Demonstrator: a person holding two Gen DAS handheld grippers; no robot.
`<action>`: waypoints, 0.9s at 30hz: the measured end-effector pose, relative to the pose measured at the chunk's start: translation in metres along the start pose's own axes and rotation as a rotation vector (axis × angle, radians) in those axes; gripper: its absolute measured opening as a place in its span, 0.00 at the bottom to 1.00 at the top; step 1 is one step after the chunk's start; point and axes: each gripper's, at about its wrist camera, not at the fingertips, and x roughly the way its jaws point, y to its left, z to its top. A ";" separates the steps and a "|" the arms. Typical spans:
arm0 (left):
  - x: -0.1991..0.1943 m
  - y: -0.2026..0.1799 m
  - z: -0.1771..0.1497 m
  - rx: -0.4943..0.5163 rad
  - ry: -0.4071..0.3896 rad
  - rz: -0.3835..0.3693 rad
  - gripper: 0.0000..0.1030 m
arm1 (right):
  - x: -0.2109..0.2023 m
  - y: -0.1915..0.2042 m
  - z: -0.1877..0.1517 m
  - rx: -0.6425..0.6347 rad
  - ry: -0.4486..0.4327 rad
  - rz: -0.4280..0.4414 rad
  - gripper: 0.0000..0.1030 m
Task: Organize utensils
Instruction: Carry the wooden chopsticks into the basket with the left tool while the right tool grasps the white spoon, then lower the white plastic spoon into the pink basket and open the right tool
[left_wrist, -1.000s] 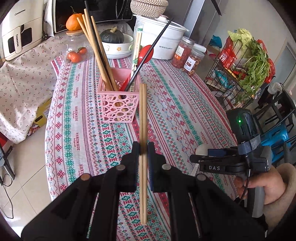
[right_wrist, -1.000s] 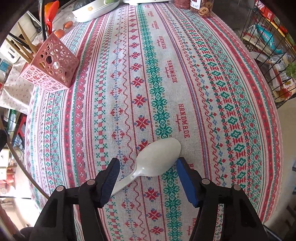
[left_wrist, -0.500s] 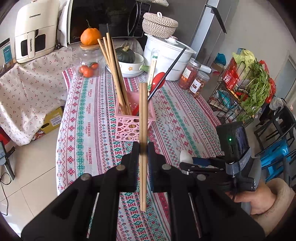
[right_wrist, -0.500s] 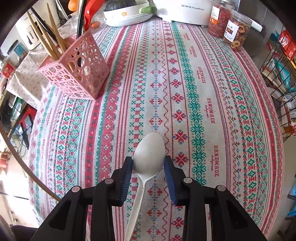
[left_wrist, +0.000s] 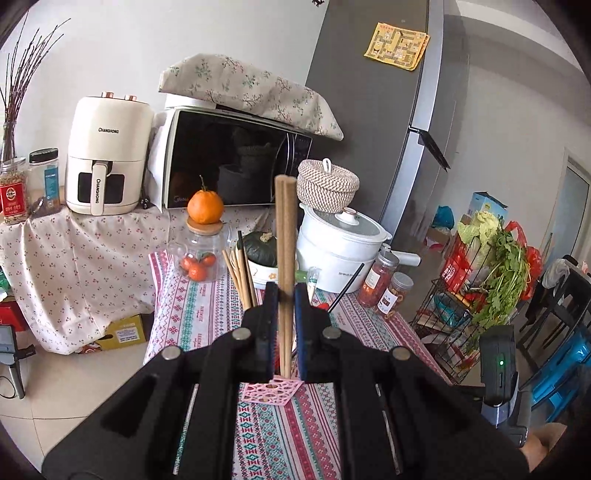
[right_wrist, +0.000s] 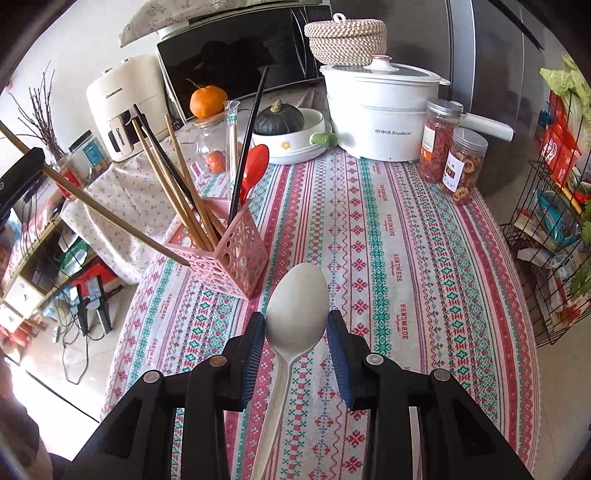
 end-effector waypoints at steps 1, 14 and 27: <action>0.002 -0.001 0.002 -0.001 -0.012 0.006 0.09 | -0.003 -0.001 0.002 0.000 -0.011 0.002 0.34; 0.068 -0.009 -0.019 0.012 0.140 0.056 0.09 | -0.009 -0.009 0.019 0.024 -0.067 0.018 0.34; 0.039 0.018 -0.011 -0.119 0.201 0.125 0.92 | -0.030 0.004 0.038 0.048 -0.227 0.016 0.34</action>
